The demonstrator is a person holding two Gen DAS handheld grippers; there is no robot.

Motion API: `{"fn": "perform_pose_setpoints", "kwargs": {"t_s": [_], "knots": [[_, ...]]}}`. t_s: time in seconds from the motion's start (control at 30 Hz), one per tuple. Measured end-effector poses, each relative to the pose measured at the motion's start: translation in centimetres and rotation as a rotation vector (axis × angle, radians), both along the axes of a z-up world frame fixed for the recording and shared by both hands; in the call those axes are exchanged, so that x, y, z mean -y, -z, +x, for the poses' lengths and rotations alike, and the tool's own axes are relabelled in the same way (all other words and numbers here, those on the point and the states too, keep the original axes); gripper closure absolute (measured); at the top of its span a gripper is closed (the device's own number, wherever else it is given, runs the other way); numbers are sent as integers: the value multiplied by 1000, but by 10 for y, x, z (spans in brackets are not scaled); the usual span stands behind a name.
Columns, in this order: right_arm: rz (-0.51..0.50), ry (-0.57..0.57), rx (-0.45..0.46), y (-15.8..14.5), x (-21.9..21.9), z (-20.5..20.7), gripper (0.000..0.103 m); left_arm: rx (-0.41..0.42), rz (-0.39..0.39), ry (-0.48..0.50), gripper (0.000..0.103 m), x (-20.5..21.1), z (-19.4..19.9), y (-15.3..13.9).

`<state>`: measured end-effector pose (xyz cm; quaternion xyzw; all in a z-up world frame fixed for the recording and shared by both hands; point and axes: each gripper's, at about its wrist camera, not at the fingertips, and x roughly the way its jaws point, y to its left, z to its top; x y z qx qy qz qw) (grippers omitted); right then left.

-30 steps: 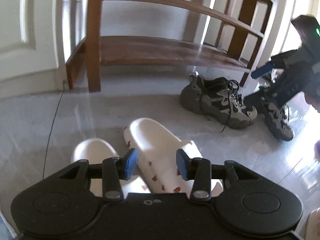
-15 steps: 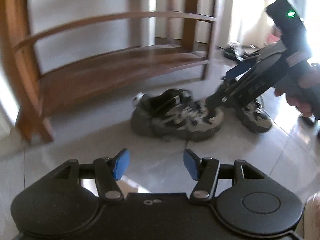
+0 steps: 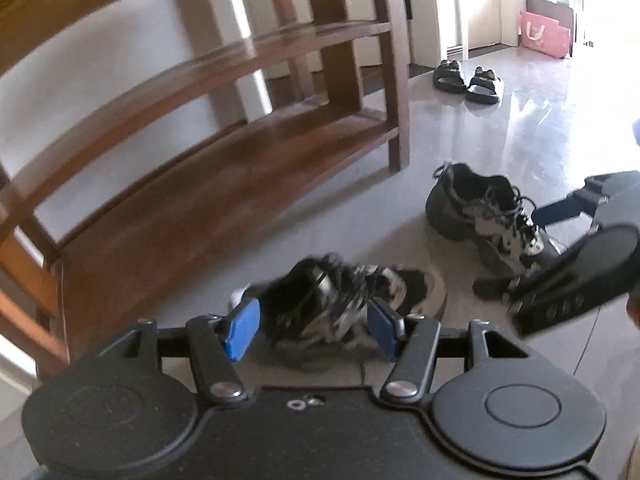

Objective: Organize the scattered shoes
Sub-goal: 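Release the slides and grasp the other black-and-white sneaker with the left gripper while the right lifts its sneaker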

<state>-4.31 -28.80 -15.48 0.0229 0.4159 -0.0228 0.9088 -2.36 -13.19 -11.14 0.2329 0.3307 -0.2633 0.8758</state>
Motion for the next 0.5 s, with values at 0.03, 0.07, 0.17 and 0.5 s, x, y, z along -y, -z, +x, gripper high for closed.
{"fn": "perform_pose_setpoints", "kwargs": {"t_s": [0.03, 0.07, 0.17, 0.5], "knots": [[-5, 1, 4, 1, 0, -2, 0, 11, 12, 16, 43, 10, -3, 2], [-8, 3, 10, 0, 2, -3, 0, 21, 24, 31, 43, 19, -6, 4], [-17, 16, 35, -2, 12, -3, 0, 22, 40, 36, 43, 33, -9, 9], [13, 30, 58, 9, 40, 18, 0, -46, 35, -79, 42, 30, 6, 37]]}}
